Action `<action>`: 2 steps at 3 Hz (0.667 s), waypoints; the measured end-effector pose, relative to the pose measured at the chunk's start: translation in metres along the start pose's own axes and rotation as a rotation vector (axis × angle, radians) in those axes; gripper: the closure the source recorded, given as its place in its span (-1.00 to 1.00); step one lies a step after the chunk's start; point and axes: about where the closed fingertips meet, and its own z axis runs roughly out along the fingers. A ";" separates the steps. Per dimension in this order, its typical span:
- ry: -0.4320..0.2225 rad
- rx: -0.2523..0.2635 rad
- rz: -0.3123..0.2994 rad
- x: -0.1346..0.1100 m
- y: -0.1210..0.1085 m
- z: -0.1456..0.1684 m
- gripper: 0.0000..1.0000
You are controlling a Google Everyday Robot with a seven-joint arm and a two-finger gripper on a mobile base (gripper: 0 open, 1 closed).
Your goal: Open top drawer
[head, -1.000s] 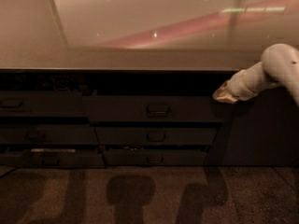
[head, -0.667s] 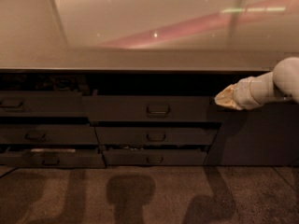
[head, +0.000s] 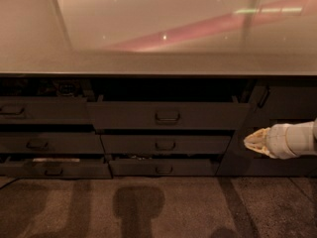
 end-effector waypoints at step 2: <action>-0.020 -0.013 0.026 -0.004 -0.022 -0.001 -0.31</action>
Offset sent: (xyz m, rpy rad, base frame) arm 0.0548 -0.0091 0.0377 0.0836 0.0456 -0.0250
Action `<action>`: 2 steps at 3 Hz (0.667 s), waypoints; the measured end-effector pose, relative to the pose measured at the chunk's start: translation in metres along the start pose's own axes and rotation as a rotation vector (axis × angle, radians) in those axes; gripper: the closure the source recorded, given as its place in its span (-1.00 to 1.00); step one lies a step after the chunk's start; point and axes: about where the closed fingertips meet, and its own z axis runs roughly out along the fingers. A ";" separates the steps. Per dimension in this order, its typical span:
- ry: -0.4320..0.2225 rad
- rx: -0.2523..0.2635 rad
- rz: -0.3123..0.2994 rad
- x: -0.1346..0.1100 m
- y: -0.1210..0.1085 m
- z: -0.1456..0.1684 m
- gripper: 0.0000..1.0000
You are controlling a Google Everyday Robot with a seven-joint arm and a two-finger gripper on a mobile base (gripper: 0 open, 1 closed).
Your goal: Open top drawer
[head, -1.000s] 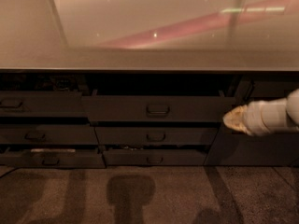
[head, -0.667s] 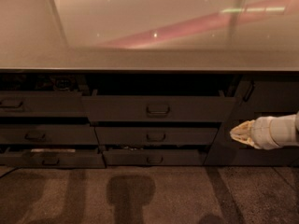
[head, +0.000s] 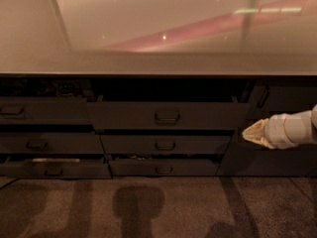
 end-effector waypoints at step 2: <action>0.045 -0.017 0.068 -0.018 -0.091 -0.007 -1.00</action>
Offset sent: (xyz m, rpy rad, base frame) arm 0.1201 -0.0209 0.0847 -0.0470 0.0891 -0.1336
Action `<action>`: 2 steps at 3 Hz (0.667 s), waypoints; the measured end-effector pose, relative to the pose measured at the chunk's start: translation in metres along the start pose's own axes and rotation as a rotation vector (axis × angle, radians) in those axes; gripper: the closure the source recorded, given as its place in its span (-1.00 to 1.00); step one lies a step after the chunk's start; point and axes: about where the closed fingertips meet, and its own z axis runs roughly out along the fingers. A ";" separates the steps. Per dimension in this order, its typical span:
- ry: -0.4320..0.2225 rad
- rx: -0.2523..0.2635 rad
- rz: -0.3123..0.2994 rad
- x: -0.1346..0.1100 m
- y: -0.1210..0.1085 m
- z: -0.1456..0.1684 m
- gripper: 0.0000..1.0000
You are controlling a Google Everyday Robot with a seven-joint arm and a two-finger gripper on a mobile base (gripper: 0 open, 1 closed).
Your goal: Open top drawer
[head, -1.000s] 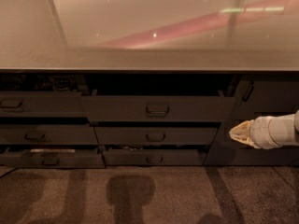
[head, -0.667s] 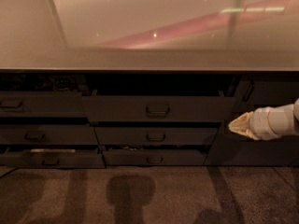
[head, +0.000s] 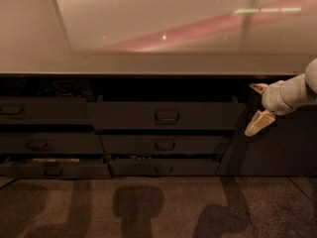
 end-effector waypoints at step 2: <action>0.006 -0.032 0.023 0.006 -0.002 0.010 -1.00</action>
Offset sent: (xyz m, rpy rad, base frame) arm 0.0120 -0.0089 -0.0179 0.0151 0.0841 -0.0206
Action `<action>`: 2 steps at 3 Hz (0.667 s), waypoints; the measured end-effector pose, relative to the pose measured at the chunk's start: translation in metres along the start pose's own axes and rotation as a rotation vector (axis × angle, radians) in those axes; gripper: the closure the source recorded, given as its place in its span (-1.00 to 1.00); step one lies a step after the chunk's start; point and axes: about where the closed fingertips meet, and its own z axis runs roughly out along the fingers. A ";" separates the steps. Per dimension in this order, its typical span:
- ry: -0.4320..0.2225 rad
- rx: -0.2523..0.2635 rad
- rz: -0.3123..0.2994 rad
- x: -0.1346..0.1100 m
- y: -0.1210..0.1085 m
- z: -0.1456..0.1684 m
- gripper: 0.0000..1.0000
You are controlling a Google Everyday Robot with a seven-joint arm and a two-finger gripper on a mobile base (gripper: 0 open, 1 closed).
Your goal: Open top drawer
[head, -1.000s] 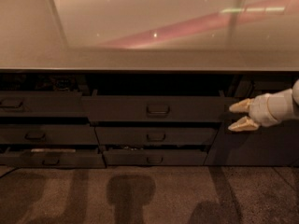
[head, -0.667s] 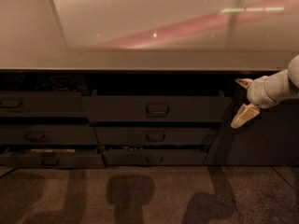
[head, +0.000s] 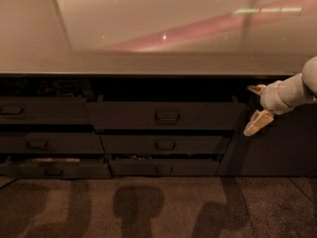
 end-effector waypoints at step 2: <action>0.193 0.036 -0.150 -0.028 0.014 0.038 -1.00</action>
Offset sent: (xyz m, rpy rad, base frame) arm -0.0151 0.0966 -0.0610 -0.4389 -0.0358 0.1646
